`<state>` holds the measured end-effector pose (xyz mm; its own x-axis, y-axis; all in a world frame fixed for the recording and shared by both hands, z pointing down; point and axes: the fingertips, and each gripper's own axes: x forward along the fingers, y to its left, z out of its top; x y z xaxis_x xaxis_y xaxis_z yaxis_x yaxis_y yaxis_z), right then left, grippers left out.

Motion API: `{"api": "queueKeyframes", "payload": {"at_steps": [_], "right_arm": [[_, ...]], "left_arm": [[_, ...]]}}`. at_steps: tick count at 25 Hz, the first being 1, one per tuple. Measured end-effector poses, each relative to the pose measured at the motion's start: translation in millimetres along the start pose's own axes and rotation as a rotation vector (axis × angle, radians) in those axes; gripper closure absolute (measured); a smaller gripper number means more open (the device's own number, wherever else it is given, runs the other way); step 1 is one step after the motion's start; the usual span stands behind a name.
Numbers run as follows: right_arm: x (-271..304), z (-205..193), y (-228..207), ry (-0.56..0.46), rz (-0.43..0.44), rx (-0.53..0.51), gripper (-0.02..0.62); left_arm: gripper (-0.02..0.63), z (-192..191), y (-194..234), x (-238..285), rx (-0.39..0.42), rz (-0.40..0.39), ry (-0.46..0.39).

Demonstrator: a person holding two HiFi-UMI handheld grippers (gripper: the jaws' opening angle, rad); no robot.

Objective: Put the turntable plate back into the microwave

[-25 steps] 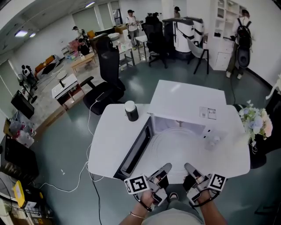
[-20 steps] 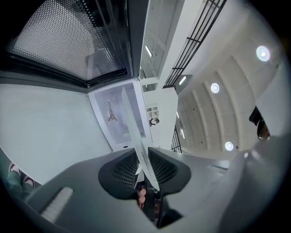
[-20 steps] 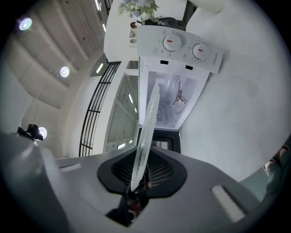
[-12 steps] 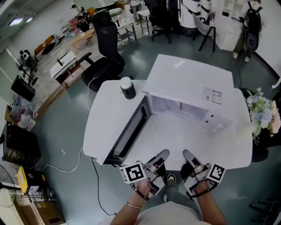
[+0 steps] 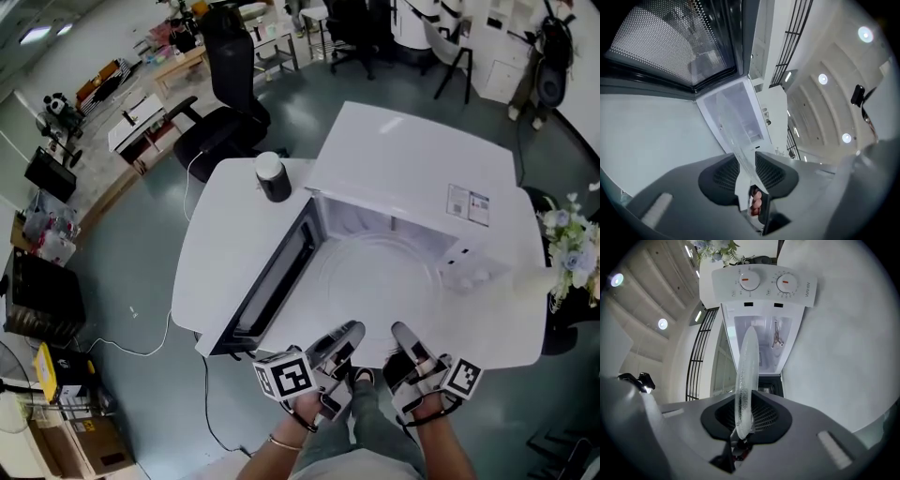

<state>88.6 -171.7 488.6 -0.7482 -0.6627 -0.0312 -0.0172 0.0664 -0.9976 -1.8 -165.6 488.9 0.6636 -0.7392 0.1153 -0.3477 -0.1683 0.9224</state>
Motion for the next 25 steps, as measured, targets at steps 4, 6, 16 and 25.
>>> {"api": "queueKeyframes", "payload": {"at_steps": [4,6,16,25], "right_arm": [[4,3,-6,-0.009,0.016,0.011,0.549],[5,5,-10,-0.014,0.019,0.014,0.549],[18,13,-25,-0.023,-0.007,0.013,0.549],[31,24,-39,-0.040,-0.023,0.009,0.549]], "left_arm": [[0.481,1,5,5,0.099,0.055,0.004],[0.468,1,8,8,0.128,0.074,0.006],[0.433,2,23,1,0.237,0.180,0.012],[0.466,10,33,-17,0.439,0.301,0.017]]}}
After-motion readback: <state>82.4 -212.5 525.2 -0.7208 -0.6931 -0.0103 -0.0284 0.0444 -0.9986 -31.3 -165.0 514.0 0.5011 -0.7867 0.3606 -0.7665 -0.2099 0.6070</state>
